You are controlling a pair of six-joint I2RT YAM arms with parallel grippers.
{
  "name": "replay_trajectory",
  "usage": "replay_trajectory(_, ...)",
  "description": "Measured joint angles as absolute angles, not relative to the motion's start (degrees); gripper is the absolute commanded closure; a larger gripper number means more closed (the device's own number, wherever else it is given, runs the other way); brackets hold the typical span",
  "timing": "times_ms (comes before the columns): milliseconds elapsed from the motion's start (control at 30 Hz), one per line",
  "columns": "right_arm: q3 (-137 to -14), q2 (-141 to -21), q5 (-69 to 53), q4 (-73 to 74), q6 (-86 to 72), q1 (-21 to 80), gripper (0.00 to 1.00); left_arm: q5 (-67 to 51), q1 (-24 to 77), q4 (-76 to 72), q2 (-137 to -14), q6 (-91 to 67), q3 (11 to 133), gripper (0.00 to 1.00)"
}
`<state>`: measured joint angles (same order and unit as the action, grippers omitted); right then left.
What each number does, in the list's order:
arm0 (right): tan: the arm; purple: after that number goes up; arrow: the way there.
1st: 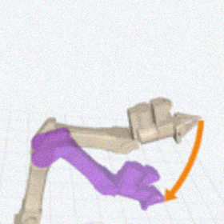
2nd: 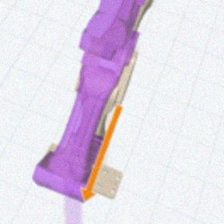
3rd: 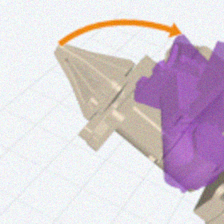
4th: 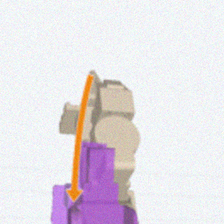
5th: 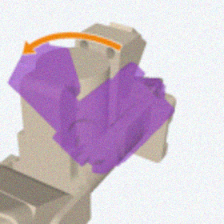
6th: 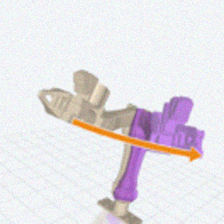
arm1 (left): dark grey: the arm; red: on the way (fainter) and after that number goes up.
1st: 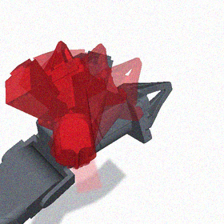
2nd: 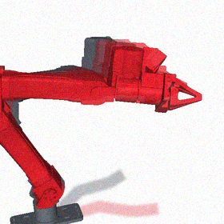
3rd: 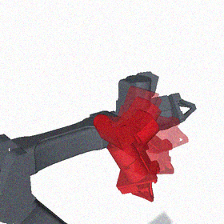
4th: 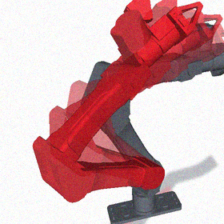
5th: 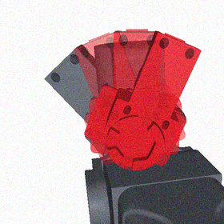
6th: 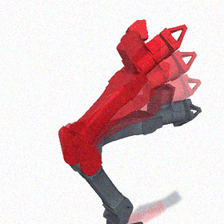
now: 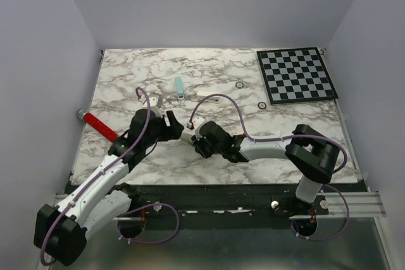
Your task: Load the staples into the stapler
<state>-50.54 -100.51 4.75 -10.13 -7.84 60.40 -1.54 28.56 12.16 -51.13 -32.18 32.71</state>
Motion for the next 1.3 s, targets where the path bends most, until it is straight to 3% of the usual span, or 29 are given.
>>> replay_trajectory(200,-51.53,-100.62,4.75,-8.69,-7.9,60.4,0.57,4.45,25.47,12.67,-41.78,-33.47,31.68,0.11)
replay_trajectory(600,-53.23,-98.52,4.78,0.8,-7.42,60.4,0.33,17.17,24.82,13.98,-33.89,-30.28,32.58,0.06)
replay_trajectory(933,-69.47,-96.97,4.78,19.11,-4.43,59.88,0.32,23.94,24.69,14.31,-32.91,-22.09,34.28,0.05)
replay_trajectory(1300,-85.84,-109.38,3.7,35.27,-2.55,59.51,0.36,26.39,24.1,13.78,-32.91,-19.53,34.28,0.05)
